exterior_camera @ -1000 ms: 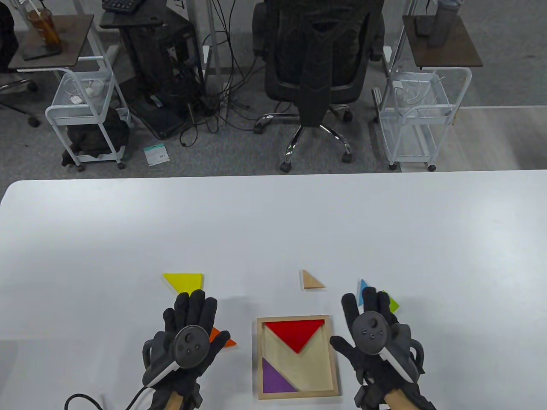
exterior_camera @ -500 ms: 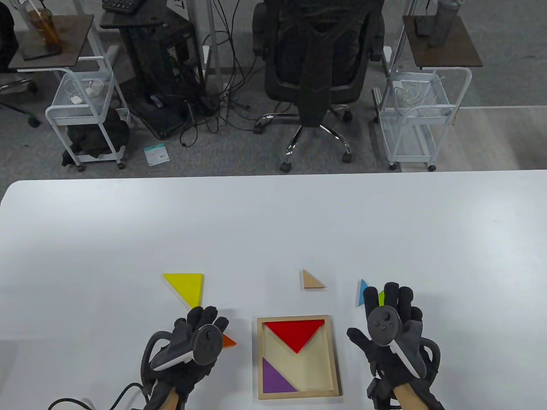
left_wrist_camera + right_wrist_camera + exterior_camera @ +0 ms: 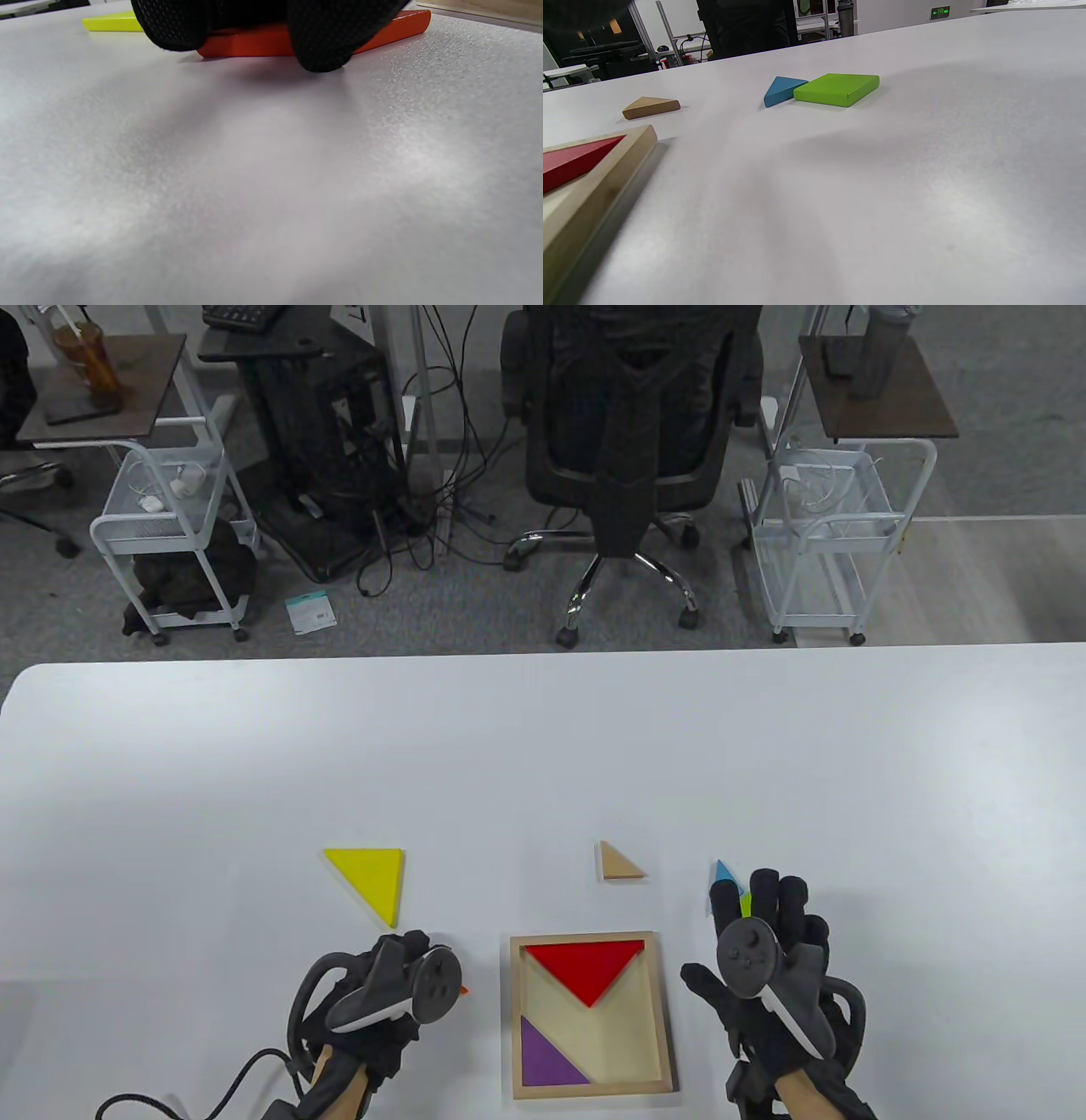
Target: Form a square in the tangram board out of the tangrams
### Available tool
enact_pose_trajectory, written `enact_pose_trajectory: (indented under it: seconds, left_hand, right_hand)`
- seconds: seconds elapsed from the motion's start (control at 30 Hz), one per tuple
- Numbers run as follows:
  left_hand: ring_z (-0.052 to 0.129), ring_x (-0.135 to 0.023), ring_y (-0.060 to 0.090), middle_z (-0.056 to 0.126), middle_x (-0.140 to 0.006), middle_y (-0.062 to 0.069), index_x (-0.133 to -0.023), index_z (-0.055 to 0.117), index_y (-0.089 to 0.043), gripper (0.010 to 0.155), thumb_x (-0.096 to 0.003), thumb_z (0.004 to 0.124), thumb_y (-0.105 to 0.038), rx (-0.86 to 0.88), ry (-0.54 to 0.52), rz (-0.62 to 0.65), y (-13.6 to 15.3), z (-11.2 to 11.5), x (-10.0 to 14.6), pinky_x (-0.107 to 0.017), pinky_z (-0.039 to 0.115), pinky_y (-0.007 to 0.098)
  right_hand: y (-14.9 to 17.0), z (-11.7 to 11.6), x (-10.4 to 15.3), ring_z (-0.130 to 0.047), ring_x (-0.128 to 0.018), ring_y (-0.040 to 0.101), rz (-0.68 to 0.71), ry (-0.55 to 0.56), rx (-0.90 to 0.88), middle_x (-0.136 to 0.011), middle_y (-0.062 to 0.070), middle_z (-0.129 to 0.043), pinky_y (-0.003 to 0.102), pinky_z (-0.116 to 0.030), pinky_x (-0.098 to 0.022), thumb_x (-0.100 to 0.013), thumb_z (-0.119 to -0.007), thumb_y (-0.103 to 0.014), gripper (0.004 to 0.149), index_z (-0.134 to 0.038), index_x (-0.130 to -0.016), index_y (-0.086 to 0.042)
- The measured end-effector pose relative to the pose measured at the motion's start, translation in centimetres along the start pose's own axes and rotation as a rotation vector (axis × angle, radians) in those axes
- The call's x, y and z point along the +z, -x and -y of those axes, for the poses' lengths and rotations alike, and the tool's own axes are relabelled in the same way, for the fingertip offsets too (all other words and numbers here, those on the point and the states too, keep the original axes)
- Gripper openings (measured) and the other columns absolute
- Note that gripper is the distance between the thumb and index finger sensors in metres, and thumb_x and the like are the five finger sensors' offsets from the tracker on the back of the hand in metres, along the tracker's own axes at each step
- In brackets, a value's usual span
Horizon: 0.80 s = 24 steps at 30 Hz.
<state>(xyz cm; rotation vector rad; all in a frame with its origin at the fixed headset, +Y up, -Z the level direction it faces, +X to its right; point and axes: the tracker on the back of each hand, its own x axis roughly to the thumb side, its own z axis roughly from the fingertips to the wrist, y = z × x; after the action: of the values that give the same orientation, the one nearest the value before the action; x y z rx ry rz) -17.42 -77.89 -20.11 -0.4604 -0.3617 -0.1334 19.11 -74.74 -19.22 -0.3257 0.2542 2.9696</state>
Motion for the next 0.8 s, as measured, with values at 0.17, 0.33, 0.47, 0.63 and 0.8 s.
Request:
enact_pose_trajectory:
  seconds: [0.17,0.33,0.47,0.63,0.8]
  left_hand:
    - [0.072,-0.084,0.039,0.052,-0.106,0.017,-0.106,0.046,-0.018,0.066,-0.0515,0.078,-0.032,0.007,0.029,0.003,-0.1,-0.2,-0.4,-0.062,0.078,0.045]
    - [0.081,-0.072,0.036,0.062,-0.098,0.019,-0.104,0.050,-0.010,0.070,-0.0478,0.079,-0.040,0.006,-0.015,0.024,-0.1,0.0,-0.3,-0.050,0.086,0.037]
    - [0.084,-0.072,0.035,0.064,-0.098,0.019,-0.104,0.052,-0.010,0.070,-0.0476,0.079,-0.041,0.080,-0.072,0.047,0.2,-0.1,0.4,-0.050,0.087,0.038]
    - [0.086,-0.071,0.035,0.066,-0.098,0.018,-0.104,0.054,-0.010,0.068,-0.0481,0.078,-0.041,0.111,-0.193,0.064,0.1,-0.9,1.6,-0.050,0.088,0.038]
    - [0.088,-0.069,0.033,0.068,-0.097,0.018,-0.104,0.056,-0.011,0.068,-0.0482,0.078,-0.042,0.174,-0.331,0.109,-0.8,-1.7,2.7,-0.048,0.090,0.037]
  right_hand:
    - [-0.4,-0.3,0.2,0.029,-0.093,0.015,0.013,0.006,0.027,-0.096,-0.016,0.028,0.048,-0.002,-0.082,-0.030,-0.062,-0.066,0.090,-0.001,-0.094,-0.053]
    - [-0.6,-0.3,0.2,0.029,-0.093,0.015,0.022,0.006,0.035,-0.096,-0.016,0.028,0.048,-0.002,-0.082,-0.030,-0.062,-0.066,0.090,-0.001,-0.094,-0.053]
    - [-0.8,-0.2,0.5,0.028,-0.094,0.015,0.038,0.014,0.046,-0.096,-0.016,0.027,0.048,-0.004,-0.082,-0.030,-0.062,-0.066,0.090,-0.001,-0.094,-0.053]
    - [-0.9,-0.2,0.6,0.028,-0.094,0.015,0.037,0.032,0.044,-0.096,-0.016,0.027,0.048,-0.004,-0.082,-0.030,-0.062,-0.066,0.090,-0.001,-0.094,-0.053]
    - [-1.3,-0.4,0.9,0.028,-0.094,0.016,0.050,0.047,0.082,-0.096,-0.015,0.027,0.048,-0.004,-0.082,-0.029,-0.061,-0.066,0.090,-0.001,-0.094,-0.053]
